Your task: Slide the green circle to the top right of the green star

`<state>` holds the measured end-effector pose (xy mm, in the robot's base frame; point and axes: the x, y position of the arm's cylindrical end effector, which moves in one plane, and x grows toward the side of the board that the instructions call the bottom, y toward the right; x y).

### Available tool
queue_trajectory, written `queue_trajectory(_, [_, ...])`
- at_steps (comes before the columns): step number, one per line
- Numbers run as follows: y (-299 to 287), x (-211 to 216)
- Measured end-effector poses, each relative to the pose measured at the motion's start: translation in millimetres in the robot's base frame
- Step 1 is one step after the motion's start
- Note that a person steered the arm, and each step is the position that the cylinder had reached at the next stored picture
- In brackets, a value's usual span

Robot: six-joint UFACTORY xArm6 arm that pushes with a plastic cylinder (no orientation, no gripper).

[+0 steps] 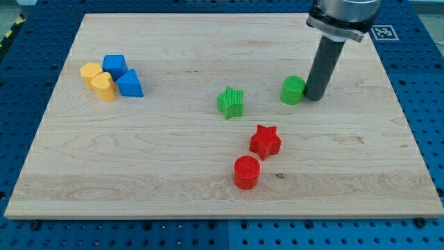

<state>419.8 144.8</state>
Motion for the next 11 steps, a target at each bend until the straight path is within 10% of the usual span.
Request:
queue_trajectory(6, [23.8,19.0])
queue_trajectory(11, [-87.2,-15.0])
